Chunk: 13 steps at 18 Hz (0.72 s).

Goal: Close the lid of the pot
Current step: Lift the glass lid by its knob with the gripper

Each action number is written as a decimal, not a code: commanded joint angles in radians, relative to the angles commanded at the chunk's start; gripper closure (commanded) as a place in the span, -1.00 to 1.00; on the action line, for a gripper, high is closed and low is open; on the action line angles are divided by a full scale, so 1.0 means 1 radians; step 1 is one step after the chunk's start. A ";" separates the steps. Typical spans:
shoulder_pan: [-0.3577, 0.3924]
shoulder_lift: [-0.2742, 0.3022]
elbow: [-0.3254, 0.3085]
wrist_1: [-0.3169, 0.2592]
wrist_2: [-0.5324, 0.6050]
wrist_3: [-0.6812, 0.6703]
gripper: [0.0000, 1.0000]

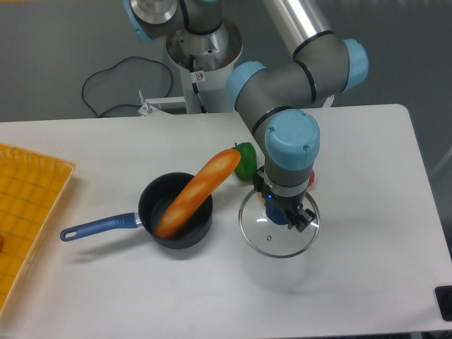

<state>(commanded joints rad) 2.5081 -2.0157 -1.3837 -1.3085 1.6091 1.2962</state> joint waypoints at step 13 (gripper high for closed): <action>-0.028 0.040 -0.040 -0.008 0.000 -0.018 -0.10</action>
<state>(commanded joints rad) 2.4805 -1.9758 -1.4235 -1.3162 1.6091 1.2779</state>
